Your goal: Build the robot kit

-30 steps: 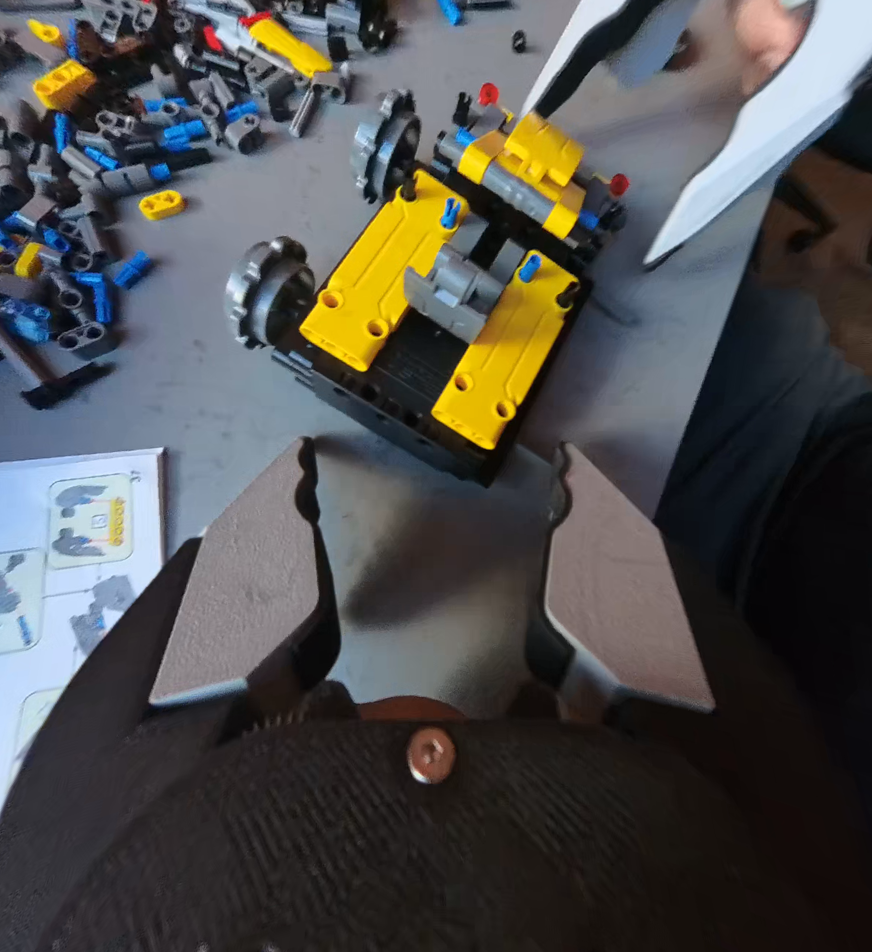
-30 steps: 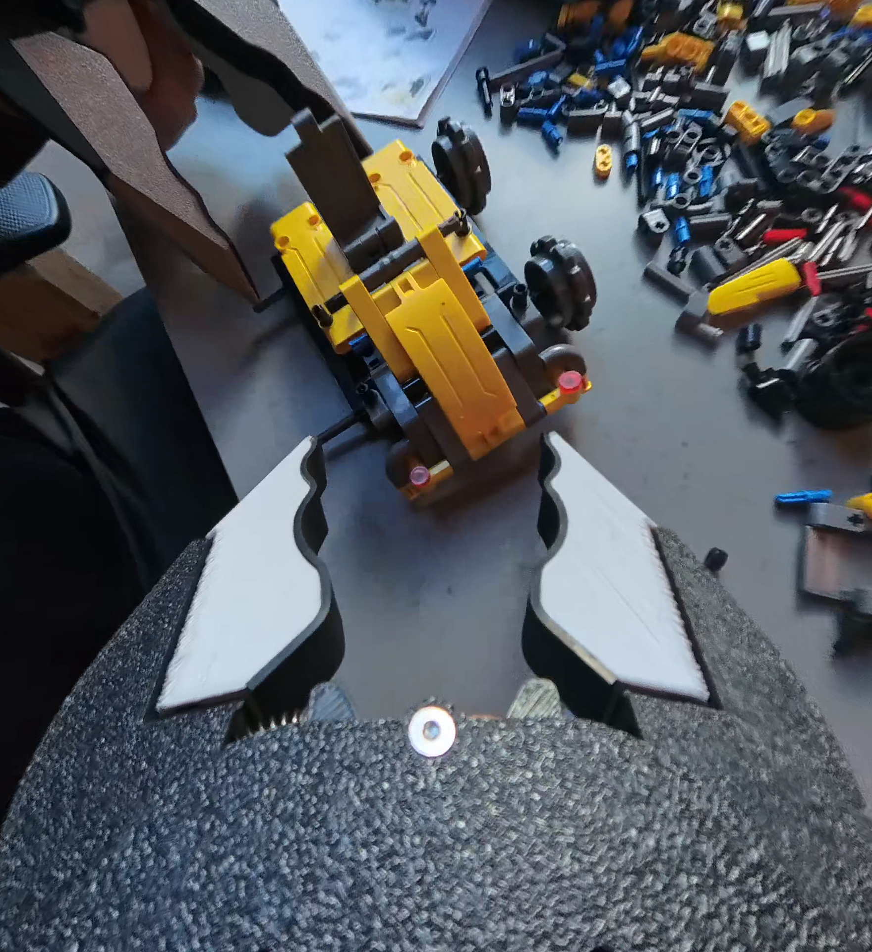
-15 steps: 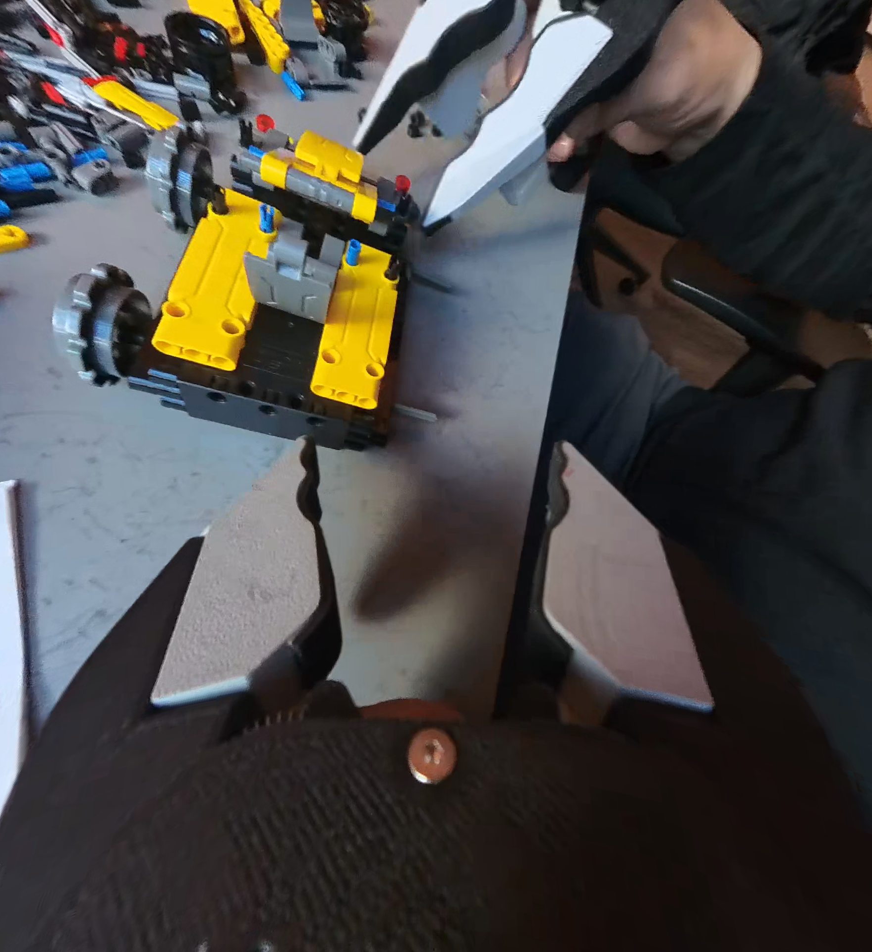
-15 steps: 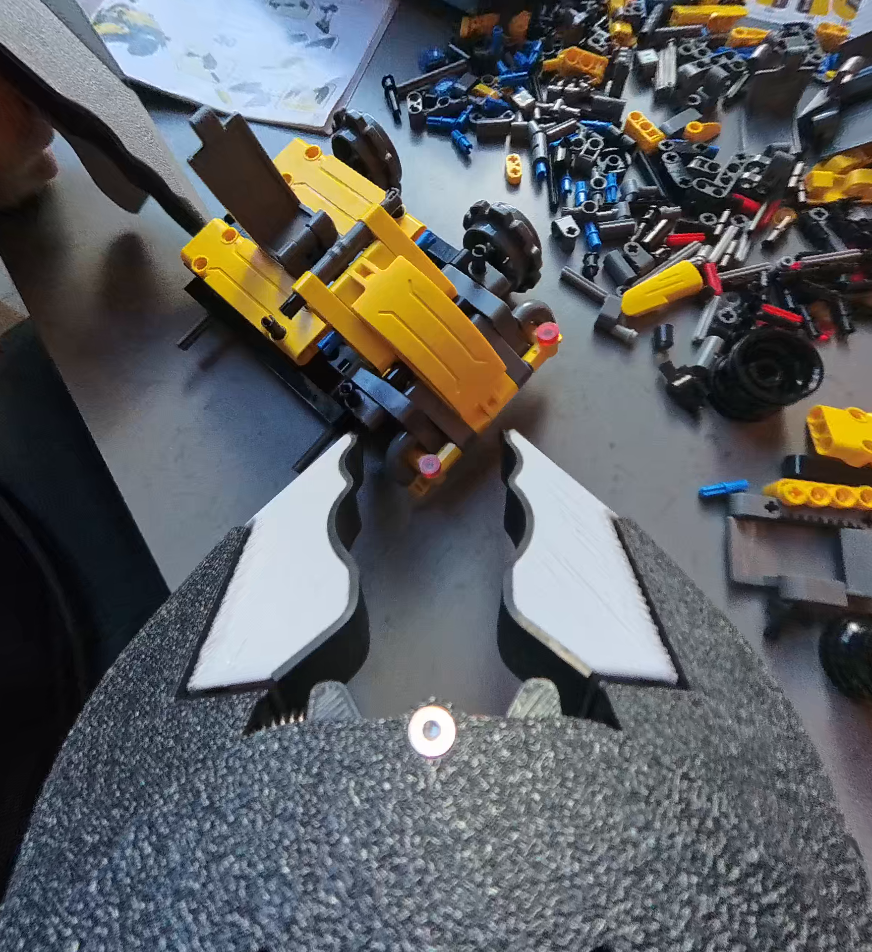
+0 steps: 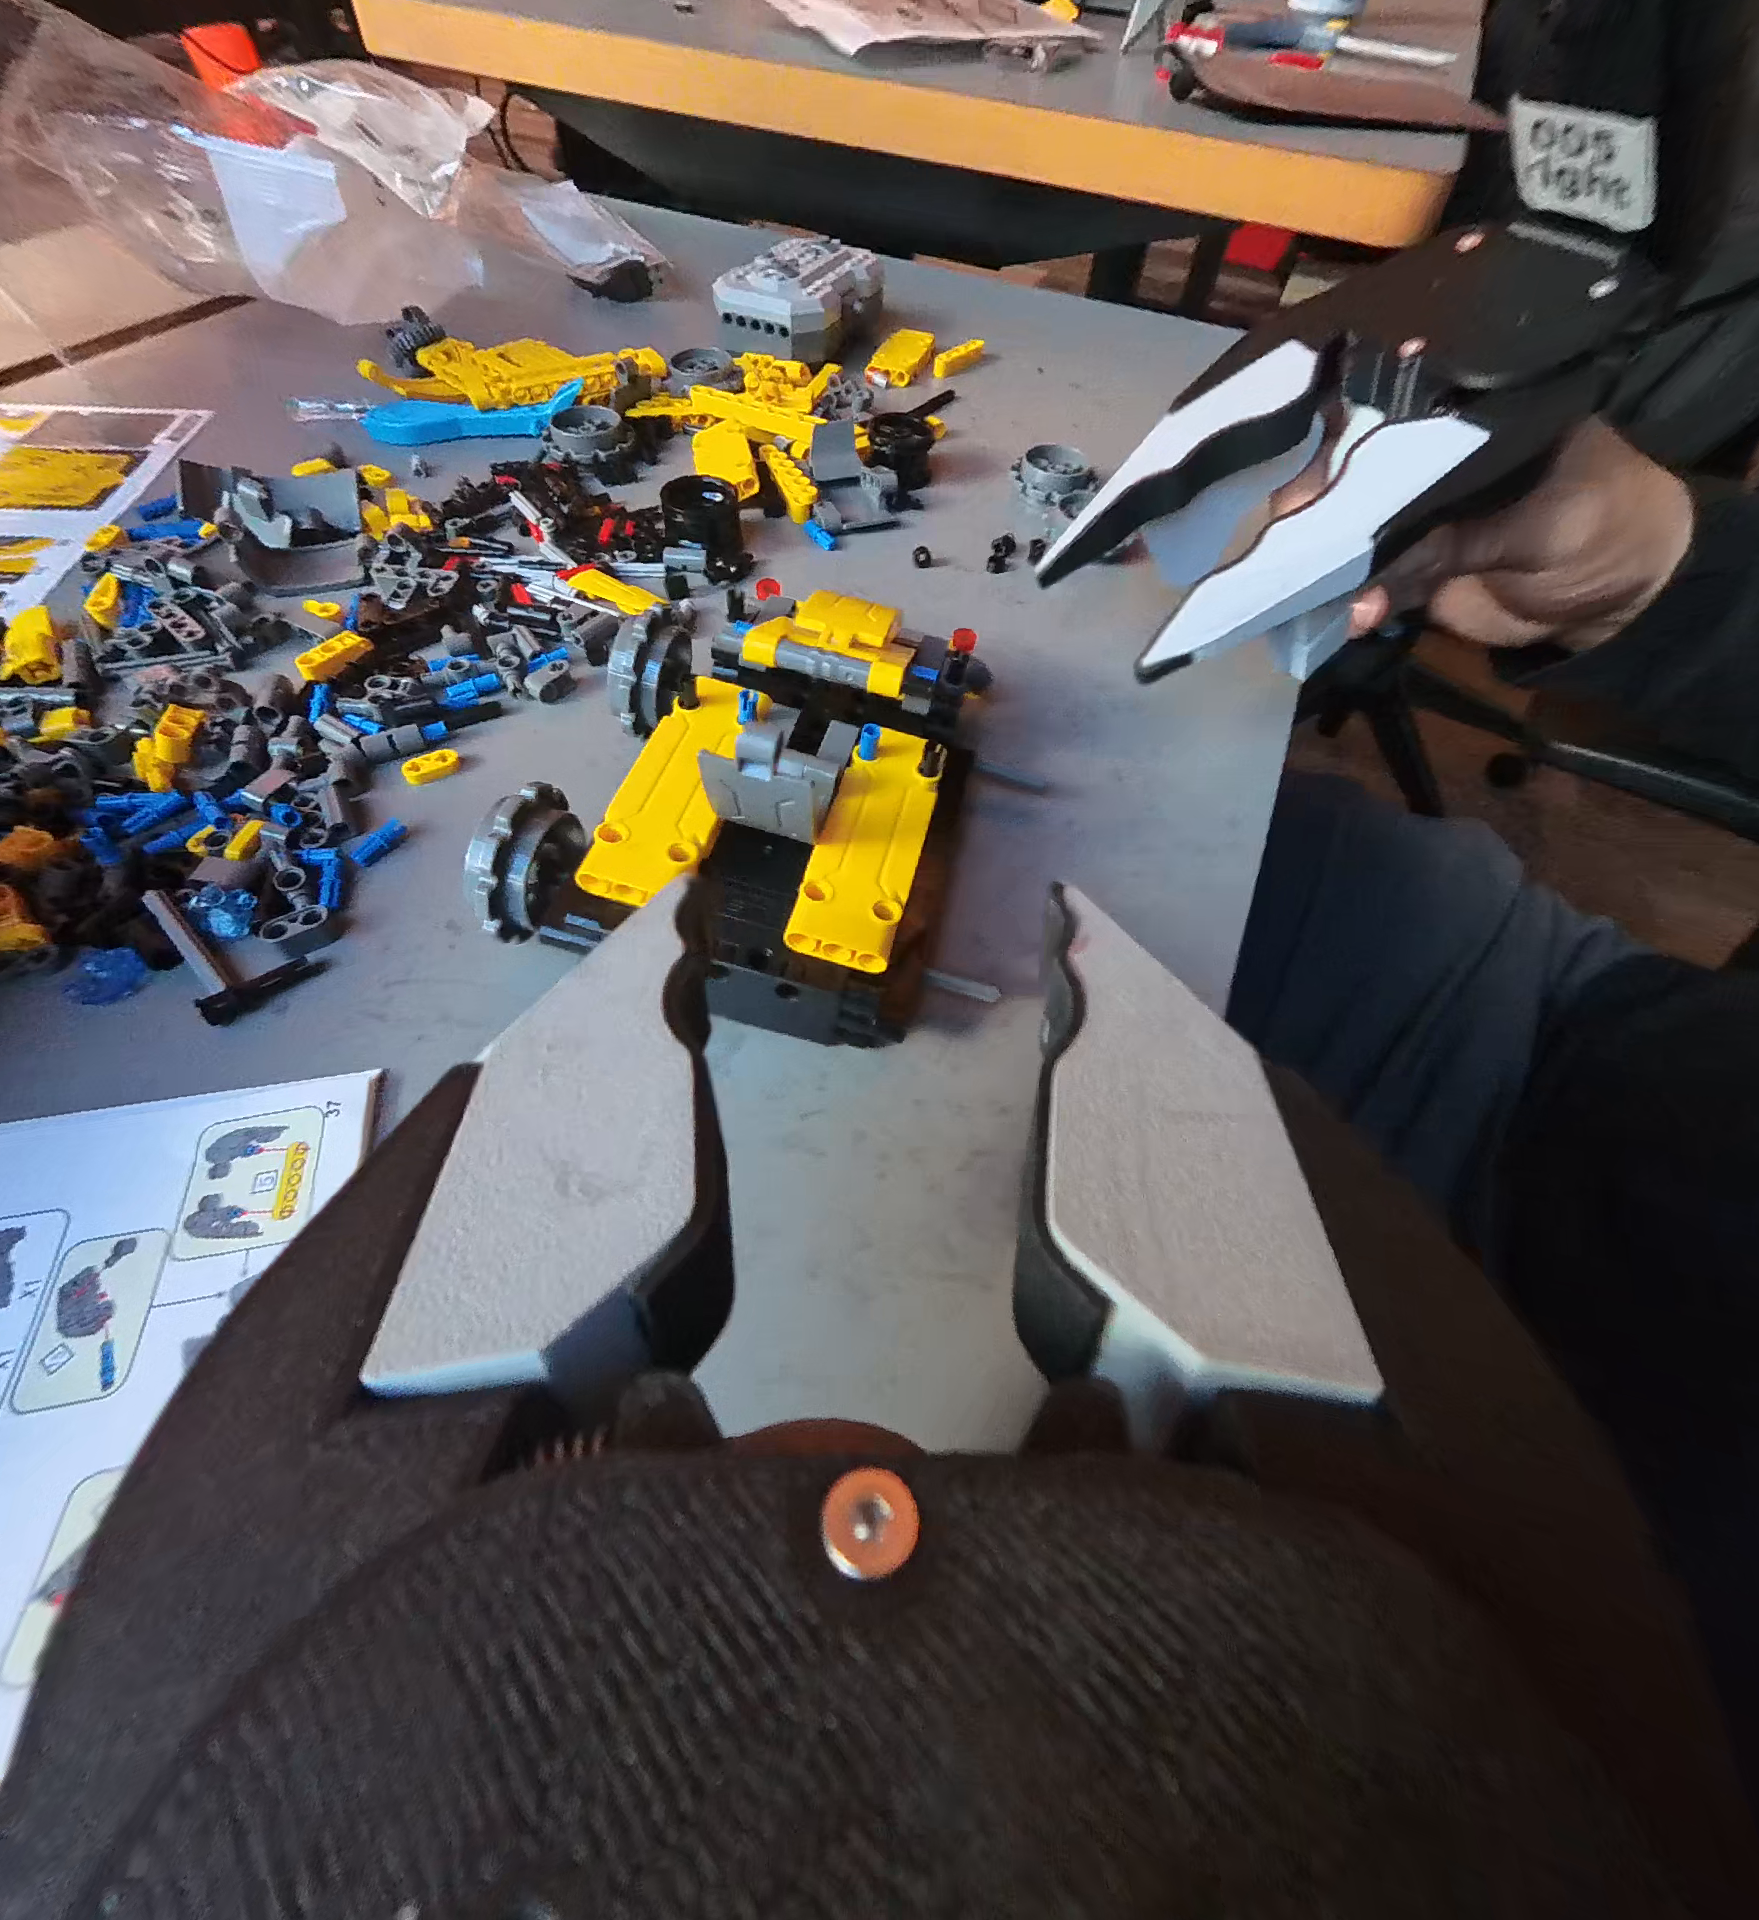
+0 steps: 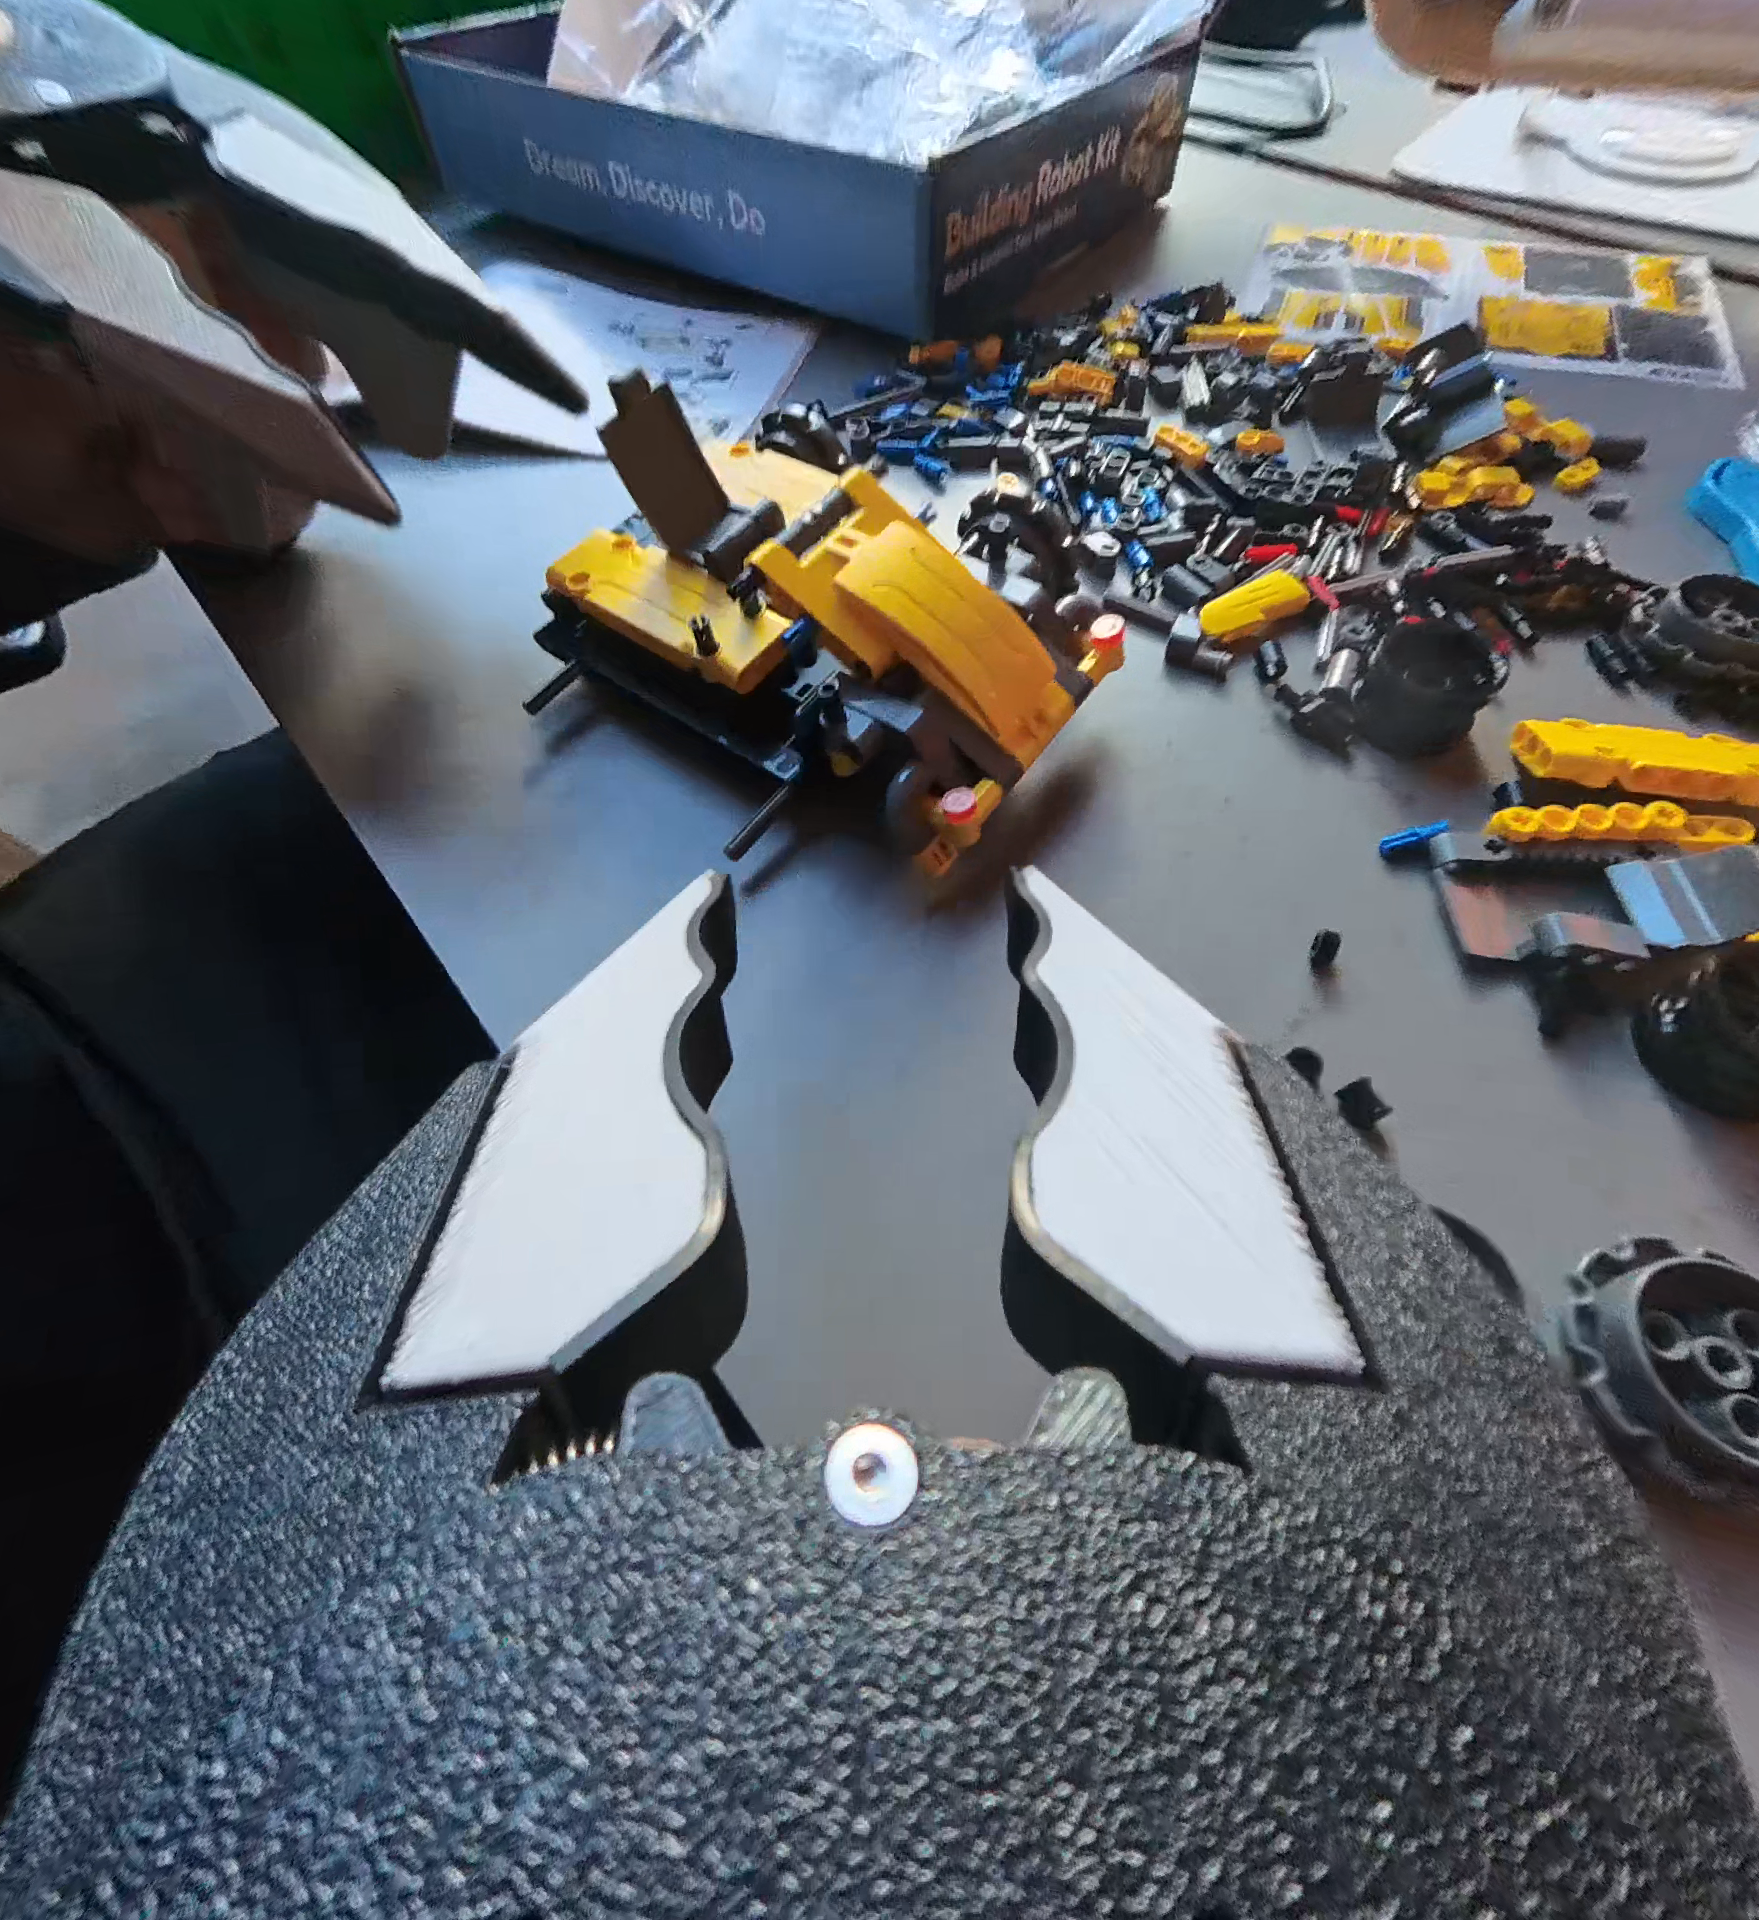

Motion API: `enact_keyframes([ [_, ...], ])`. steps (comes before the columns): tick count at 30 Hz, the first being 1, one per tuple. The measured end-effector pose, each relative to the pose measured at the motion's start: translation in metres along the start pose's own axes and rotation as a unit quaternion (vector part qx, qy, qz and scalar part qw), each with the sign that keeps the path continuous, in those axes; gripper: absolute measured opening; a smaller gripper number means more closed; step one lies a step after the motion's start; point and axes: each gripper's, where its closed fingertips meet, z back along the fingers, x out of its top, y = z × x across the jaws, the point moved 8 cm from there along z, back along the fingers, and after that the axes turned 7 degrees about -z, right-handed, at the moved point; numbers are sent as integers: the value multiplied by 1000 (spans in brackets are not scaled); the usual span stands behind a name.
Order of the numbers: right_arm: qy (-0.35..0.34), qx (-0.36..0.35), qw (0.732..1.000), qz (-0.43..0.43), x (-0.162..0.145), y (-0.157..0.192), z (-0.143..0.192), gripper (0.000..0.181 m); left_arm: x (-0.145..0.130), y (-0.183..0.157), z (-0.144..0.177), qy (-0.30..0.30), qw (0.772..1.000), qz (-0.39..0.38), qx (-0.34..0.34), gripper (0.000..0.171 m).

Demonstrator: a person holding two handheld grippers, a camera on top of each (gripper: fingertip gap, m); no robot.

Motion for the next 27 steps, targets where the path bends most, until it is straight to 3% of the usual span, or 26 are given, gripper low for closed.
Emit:
enact_keyframes([
  [7, 19, 25, 999, -23, -3, -1, -4, 46, -2, -6, -8, 37, 999, -38, 14, 68],
  [12, 17, 58, 997, -57, -3, -4, -3, 37, -2, 0, -8, 33, 999, -25, 24, 69],
  [16, 18, 84, 994, -61, -3, -3, -2, 19, 0, 2, -3, 10, 999, -31, 41, 61],
  [27, 54, 67, 993, -76, -5, -6, -9, 0, -2, 7, -7, 30, 999, -5, 41, 55],
])
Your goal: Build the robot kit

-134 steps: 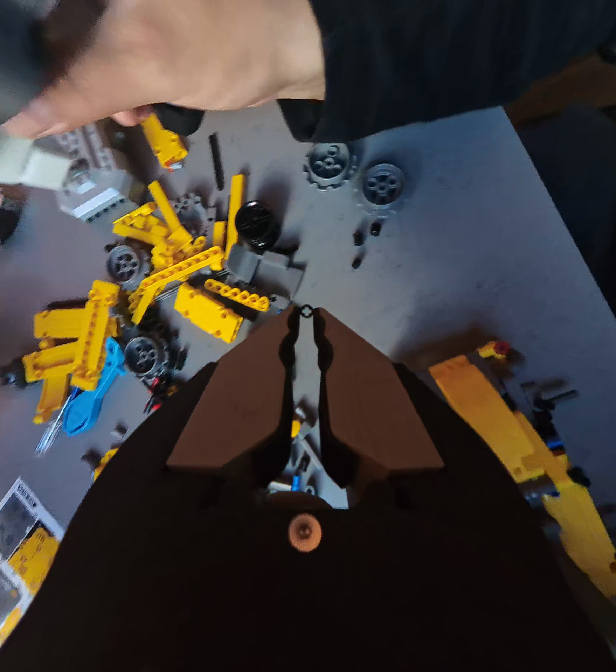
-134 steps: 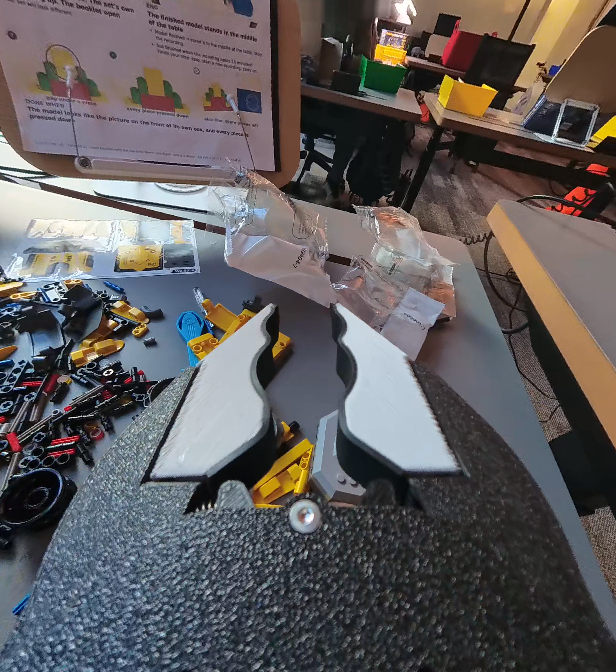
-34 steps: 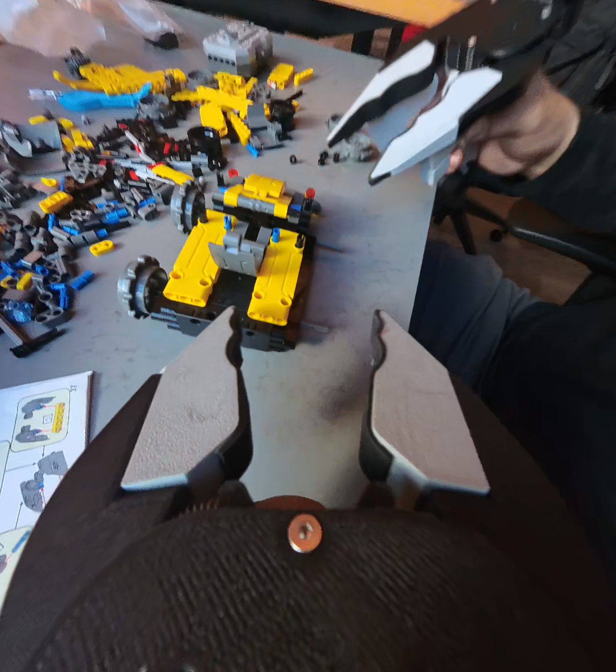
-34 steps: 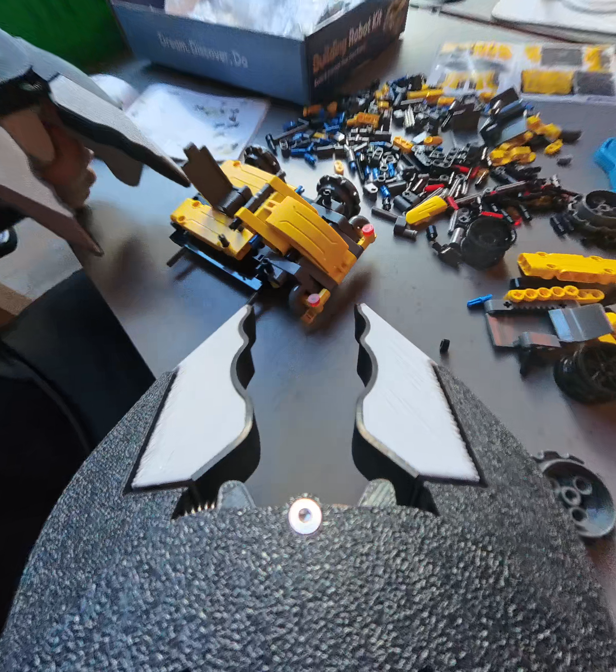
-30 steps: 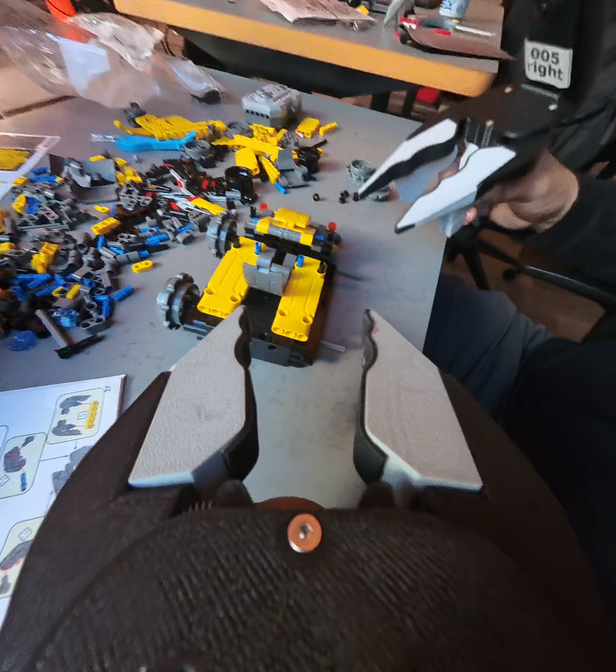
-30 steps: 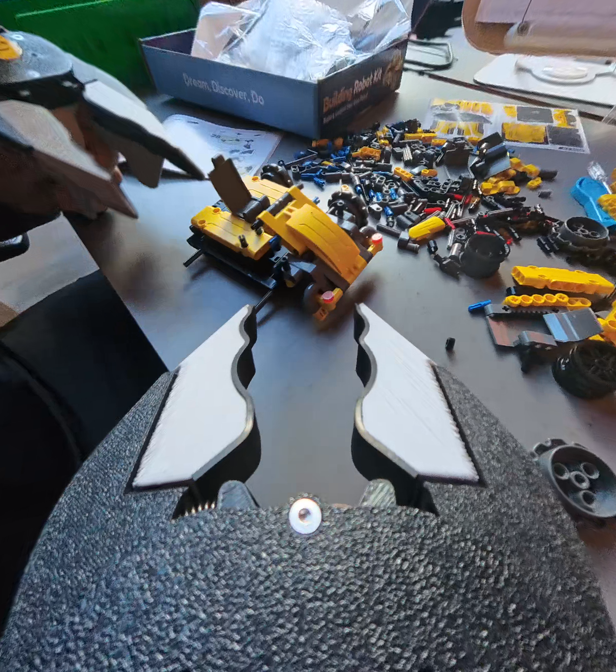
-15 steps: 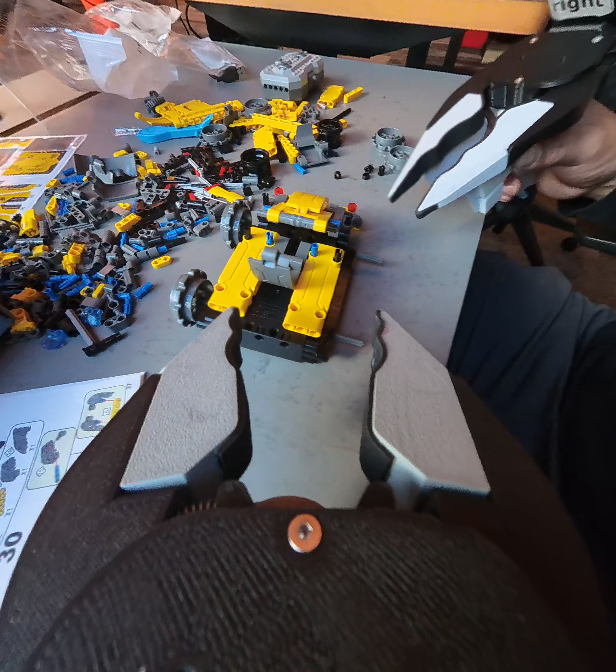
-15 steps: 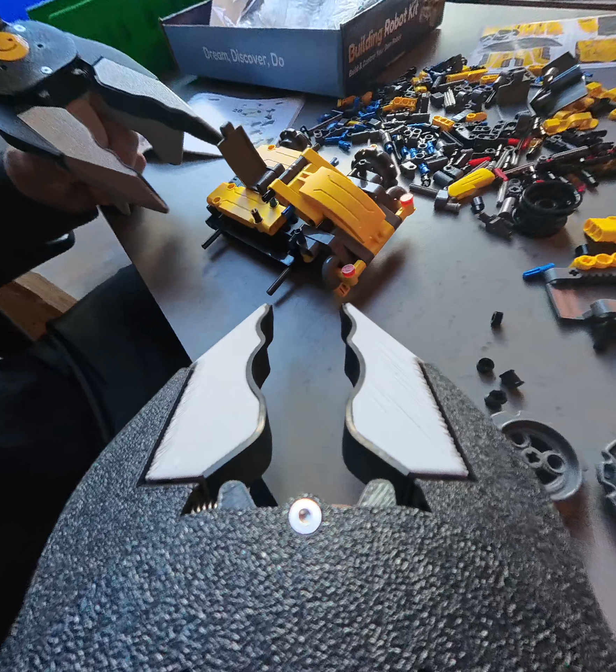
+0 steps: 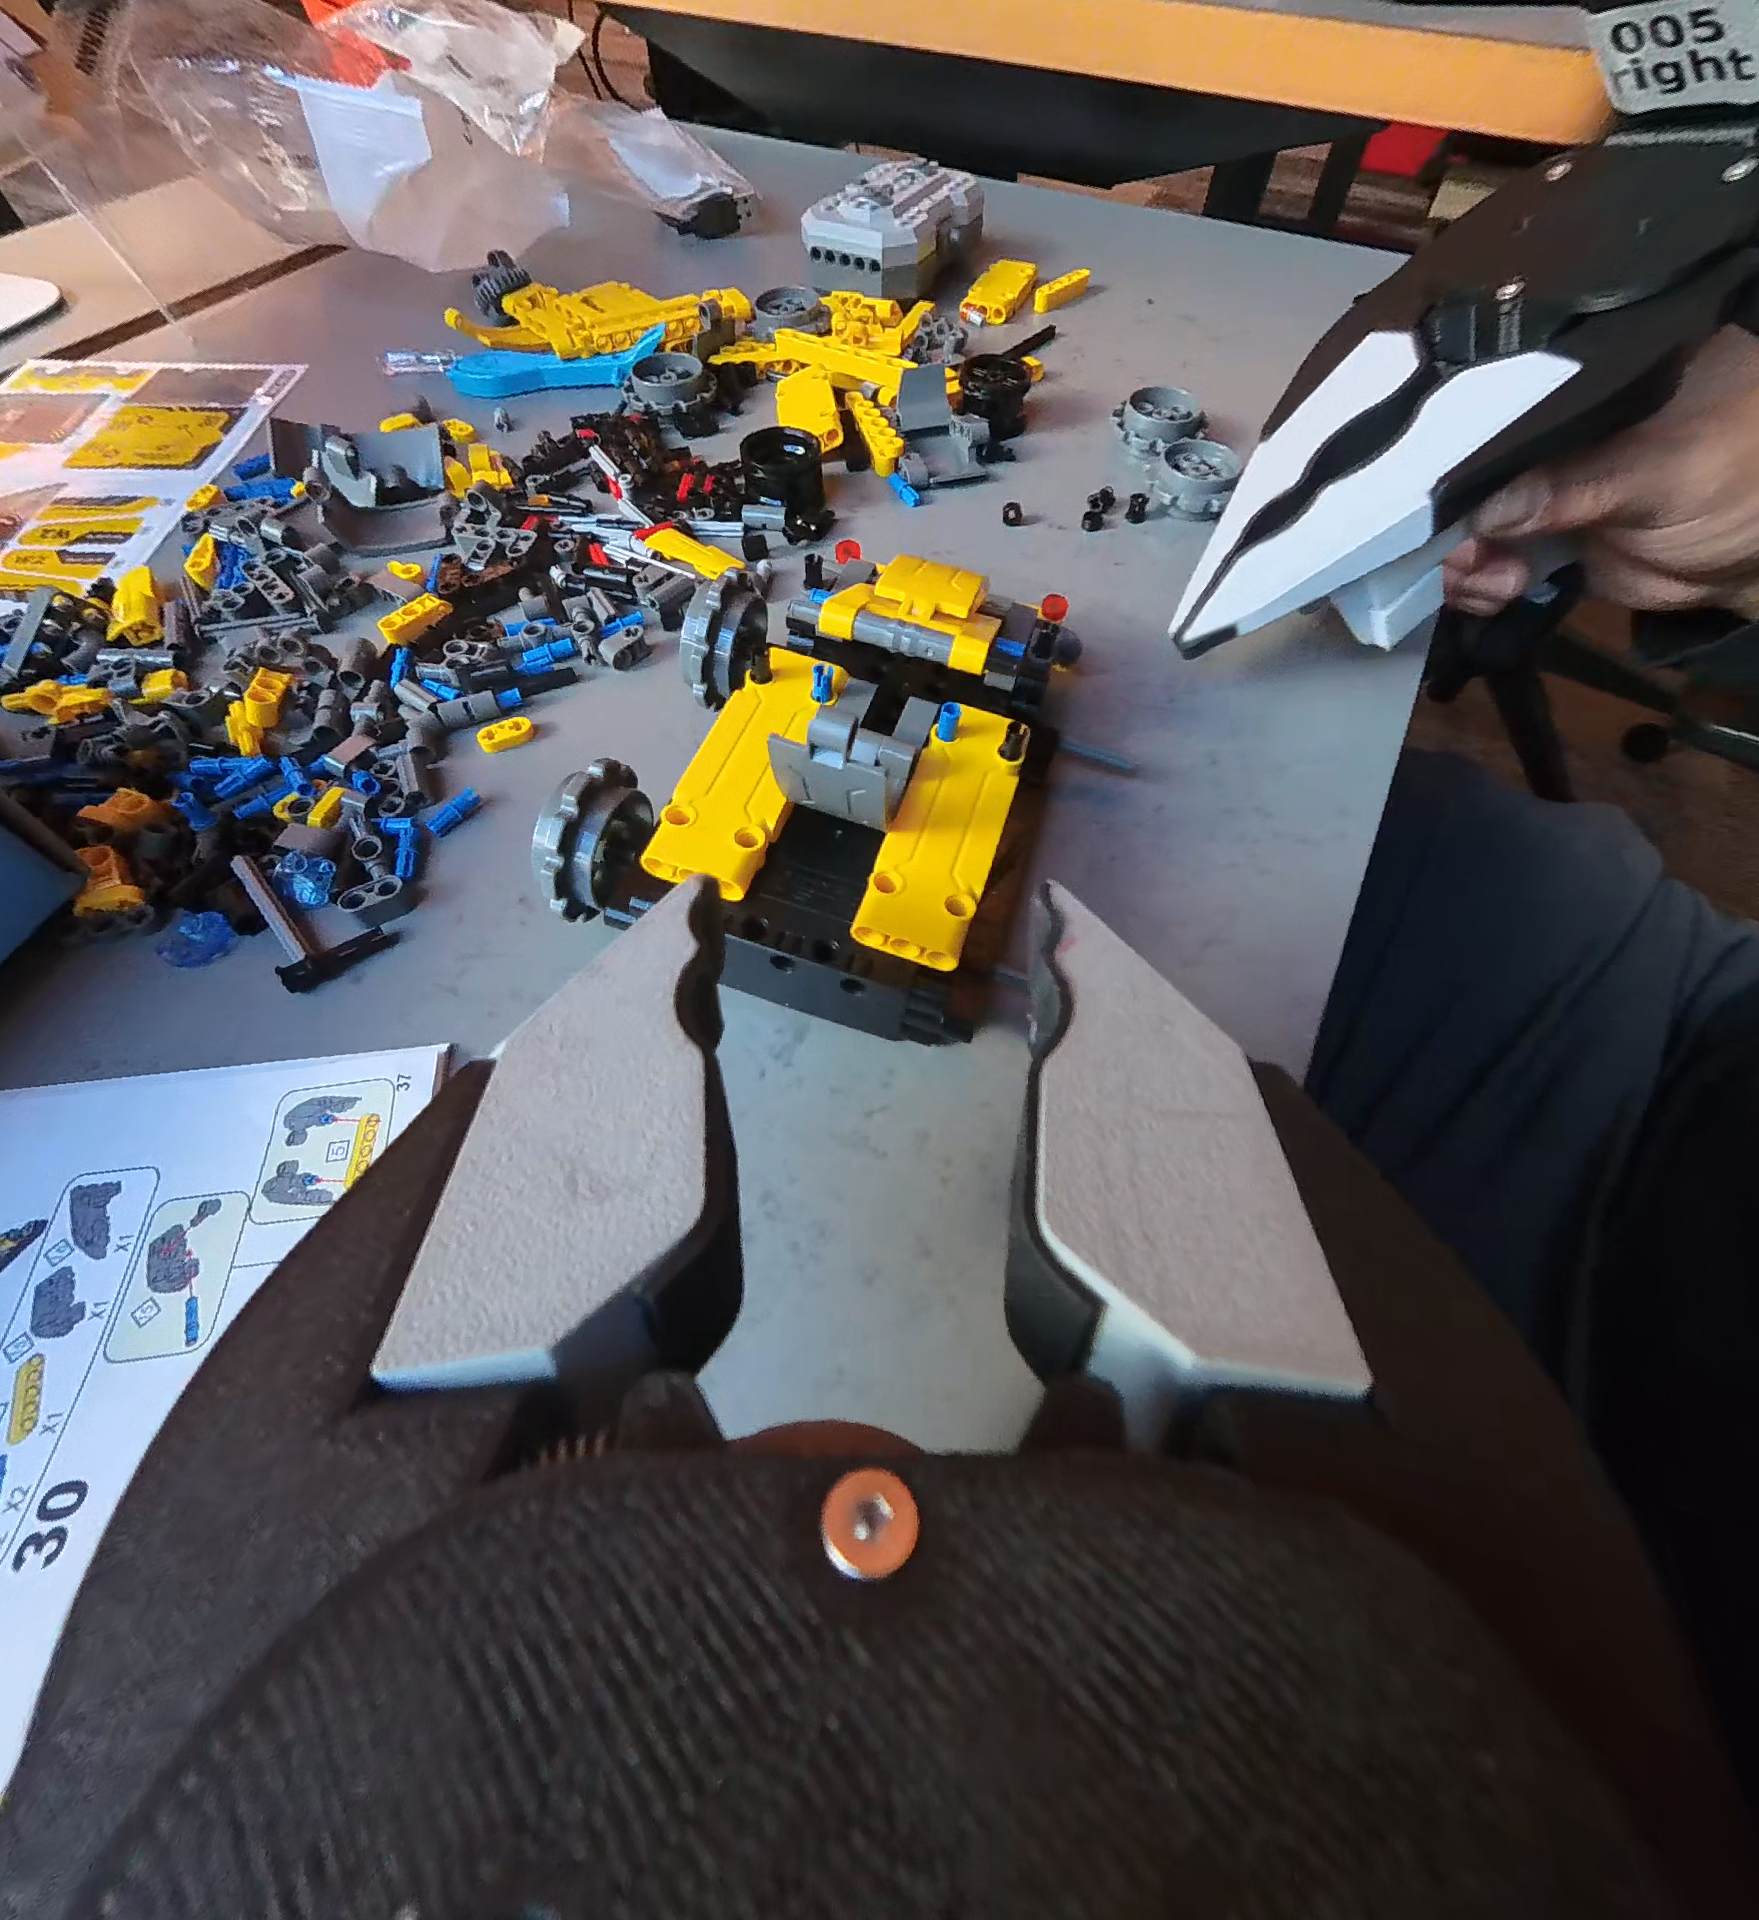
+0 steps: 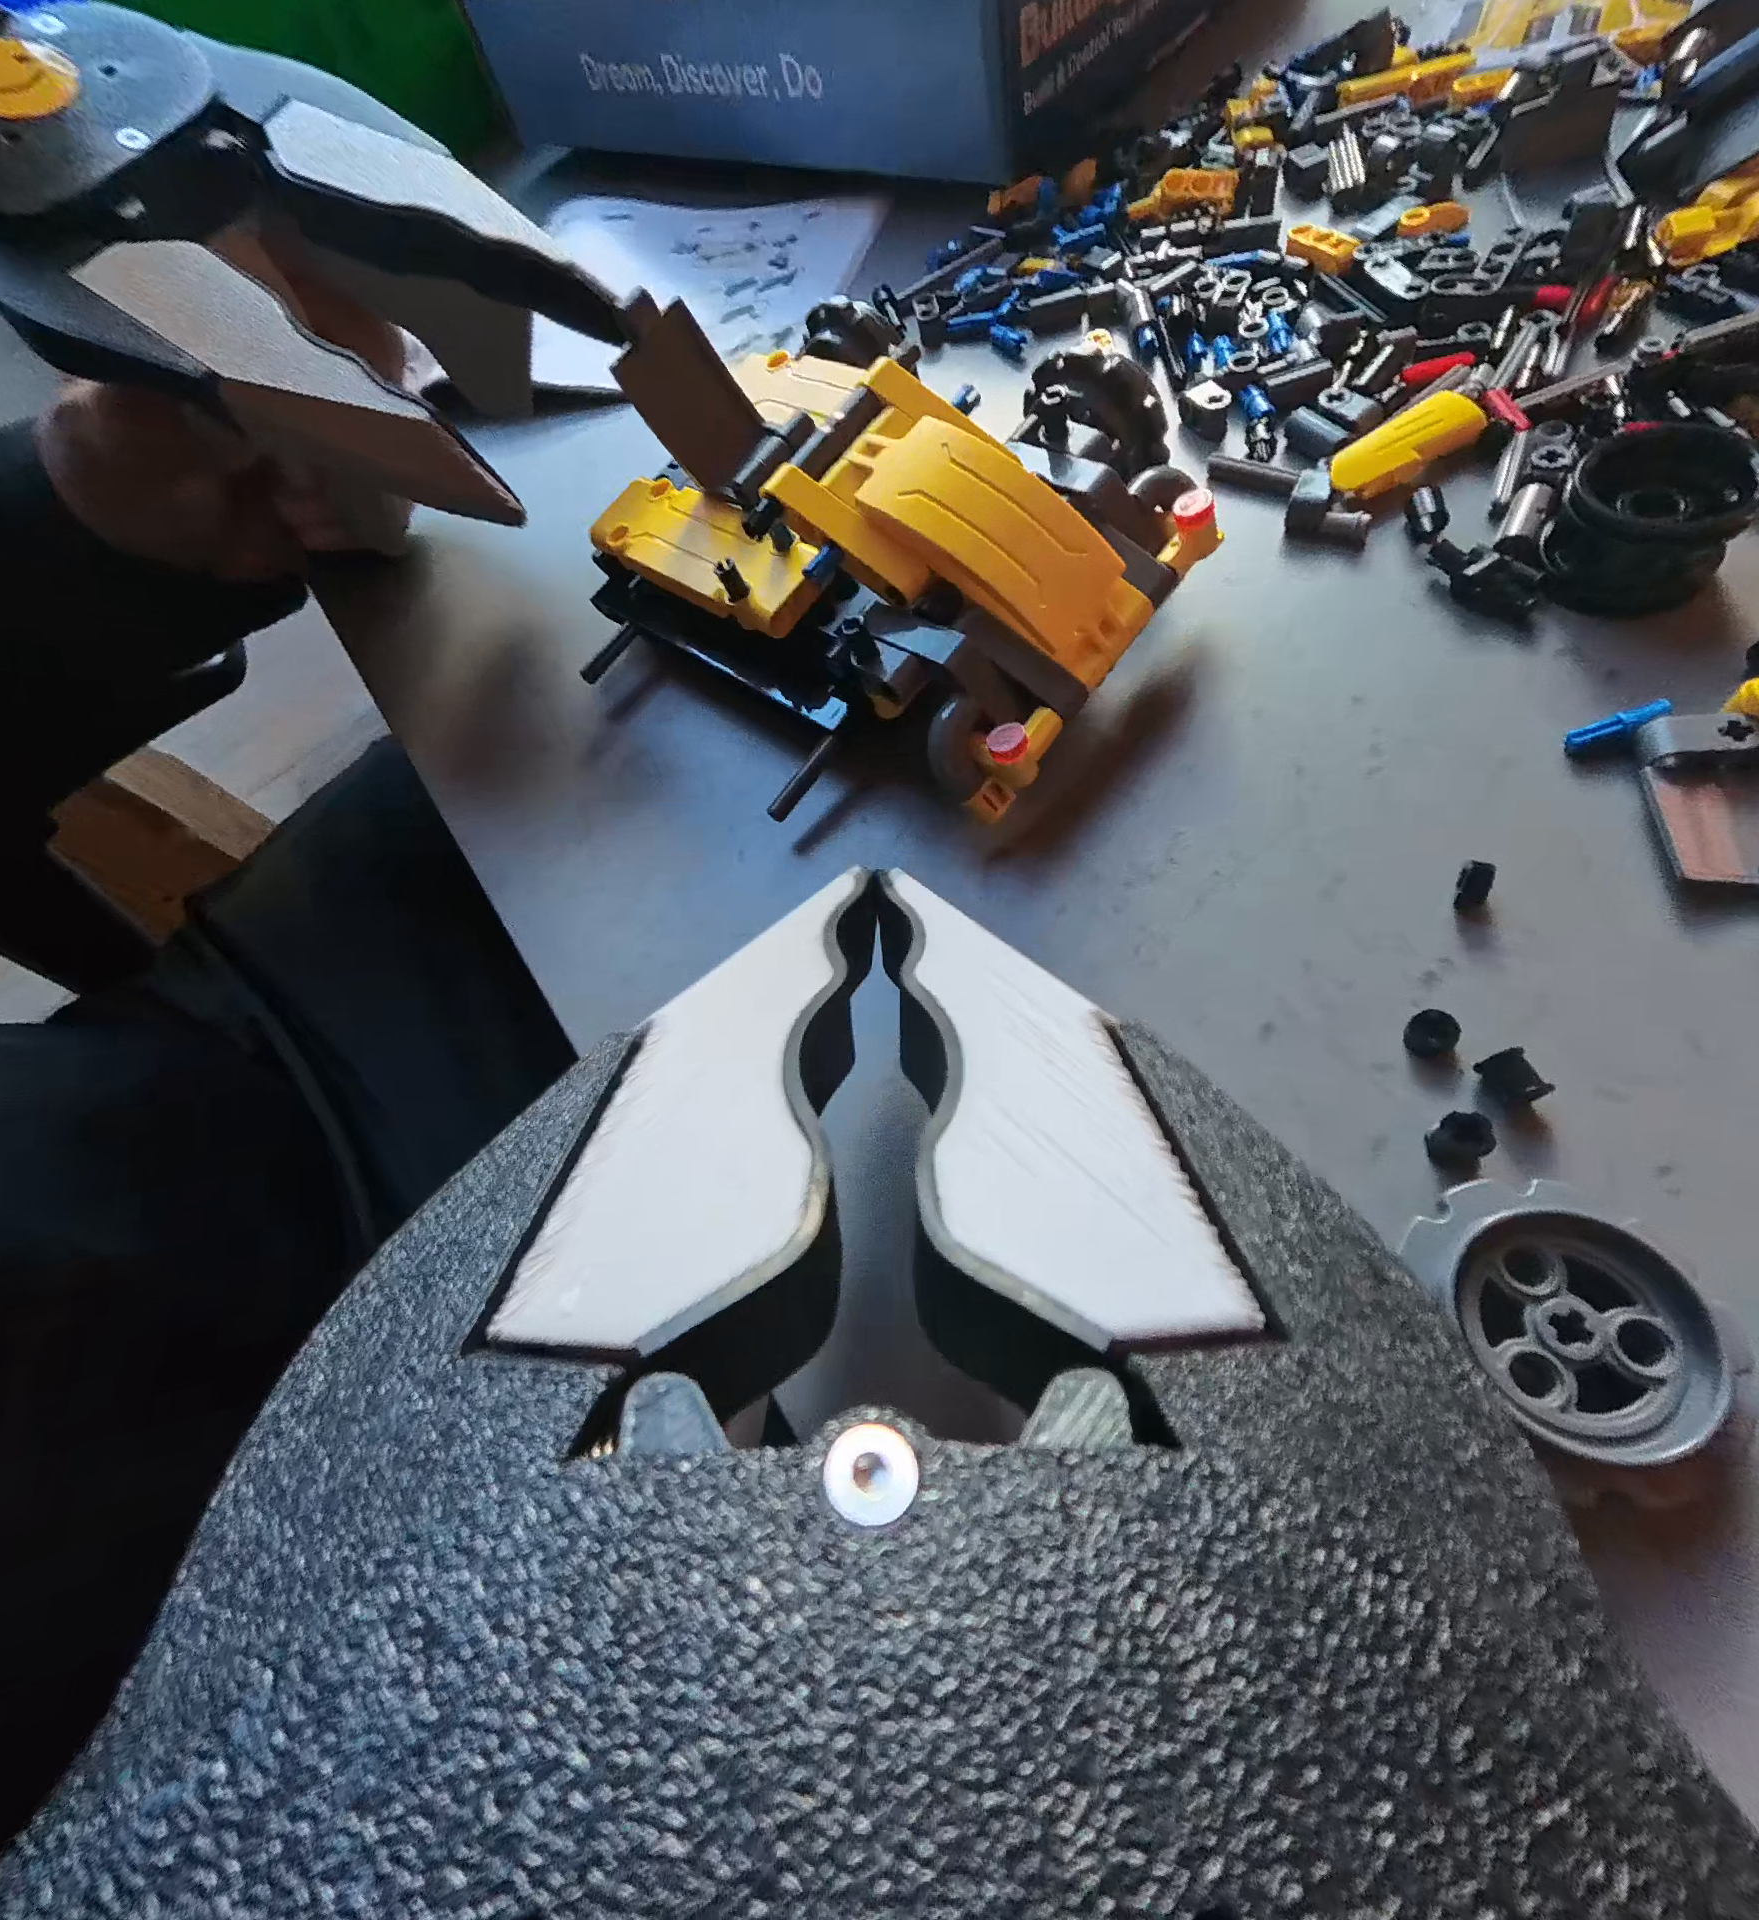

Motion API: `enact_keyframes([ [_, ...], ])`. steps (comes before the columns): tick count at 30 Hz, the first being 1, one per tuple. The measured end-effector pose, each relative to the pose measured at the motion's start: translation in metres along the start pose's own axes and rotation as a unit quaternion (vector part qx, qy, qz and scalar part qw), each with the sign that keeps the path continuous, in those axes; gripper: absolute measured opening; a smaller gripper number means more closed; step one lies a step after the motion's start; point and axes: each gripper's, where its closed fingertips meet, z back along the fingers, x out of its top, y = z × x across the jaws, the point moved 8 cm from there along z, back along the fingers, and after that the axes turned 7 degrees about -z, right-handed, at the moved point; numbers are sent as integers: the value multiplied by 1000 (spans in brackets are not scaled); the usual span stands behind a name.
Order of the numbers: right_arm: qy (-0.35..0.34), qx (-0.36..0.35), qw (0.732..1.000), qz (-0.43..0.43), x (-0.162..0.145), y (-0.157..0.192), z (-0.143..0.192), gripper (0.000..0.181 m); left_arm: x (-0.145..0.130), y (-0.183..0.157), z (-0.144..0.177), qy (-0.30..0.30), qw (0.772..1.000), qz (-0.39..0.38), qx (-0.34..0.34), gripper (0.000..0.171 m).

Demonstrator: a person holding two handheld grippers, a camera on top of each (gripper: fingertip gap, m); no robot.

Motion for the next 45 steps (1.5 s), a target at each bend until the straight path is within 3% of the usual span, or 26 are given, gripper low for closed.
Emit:
enact_keyframes([
  [10, 8, -14, 1000, -10, 0, -3, -2, 0, -3, 1, -7, 33, 999, 8, -7, 63],
  [15, 15, -21, 1000, -3, -1, -2, -3, 0, -2, 1, -4, 18, 1000, 13, -22, 69],
  [16, 16, -20, 1000, -2, -1, -2, -3, 0, -1, -3, -3, 9, 999, 1, -41, 75],
  [19, 6, -17, 1000, 16, -1, 1, -1, 0, 2, -13, 4, -22, 997, -47, -56, 72],
  [23, -7, -30, 998, 62, -3, 3, 9, 2, 2, -13, 3, -21, 997, -45, -63, 78],
  [26, 10, -89, 993, 76, 1, -12, 35, 5, 2, -12, 3, -19, 997, -35, -66, 76],
  [28, -8, -114, 993, 42, 8, -27, 65, 8, 1, -12, 2, -17, 997, -37, -70, 73],
  [30, -22, -137, 990, -20, 10, -48, 91, 29, 1, -13, 1, -12, 997, -38, -73, 71],
  [32, -33, -147, 987, -56, 6, -62, 105, 37, 1, -13, 0, -9, 996, -39, -74, 71],
  [37, 22, -162, 986, -29, -5, -62, 96, 41, 1, -13, 1, -13, 997, -38, -71, 70],
  [45, 46, -174, 983, -39, -12, -67, 71, 50, 1, -15, 1, -11, 996, -48, -68, 70],
])
